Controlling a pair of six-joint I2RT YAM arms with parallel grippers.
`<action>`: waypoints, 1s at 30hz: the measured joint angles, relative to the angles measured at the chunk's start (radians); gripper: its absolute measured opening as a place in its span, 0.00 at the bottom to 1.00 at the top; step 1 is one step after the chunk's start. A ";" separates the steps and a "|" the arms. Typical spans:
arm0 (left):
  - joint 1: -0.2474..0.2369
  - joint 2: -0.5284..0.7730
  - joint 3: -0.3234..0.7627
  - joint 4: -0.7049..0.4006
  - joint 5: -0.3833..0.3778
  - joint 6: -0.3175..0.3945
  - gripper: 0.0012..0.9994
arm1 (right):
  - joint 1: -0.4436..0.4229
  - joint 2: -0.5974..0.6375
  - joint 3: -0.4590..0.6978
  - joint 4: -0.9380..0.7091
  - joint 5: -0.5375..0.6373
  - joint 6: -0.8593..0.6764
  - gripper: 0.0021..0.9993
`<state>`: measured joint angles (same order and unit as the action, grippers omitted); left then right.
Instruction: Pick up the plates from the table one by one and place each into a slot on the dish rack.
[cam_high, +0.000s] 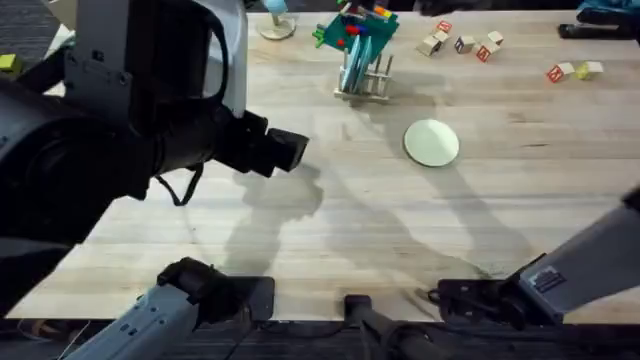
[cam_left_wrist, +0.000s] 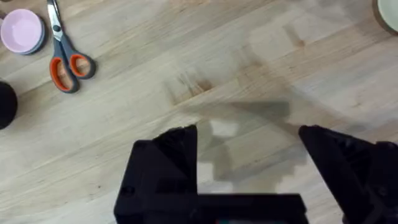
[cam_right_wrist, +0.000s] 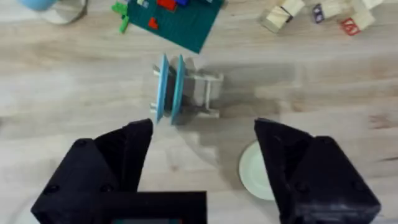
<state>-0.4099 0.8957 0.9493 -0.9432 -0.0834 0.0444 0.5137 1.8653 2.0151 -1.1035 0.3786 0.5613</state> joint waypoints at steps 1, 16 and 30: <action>0.000 0.000 0.000 0.000 0.000 0.000 0.99 | 0.000 -0.018 0.000 -0.017 0.000 -0.010 0.99; 0.000 0.000 0.000 0.020 0.048 0.000 0.99 | -0.085 -0.111 0.001 -0.334 -0.001 -0.060 0.99; 0.000 0.000 0.000 0.039 0.144 -0.024 0.99 | -0.146 -0.185 -0.140 -0.355 -0.001 -0.052 0.99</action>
<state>-0.4099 0.8955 0.9493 -0.9043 0.0608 0.0201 0.3672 1.6807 1.8749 -1.4583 0.3779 0.5091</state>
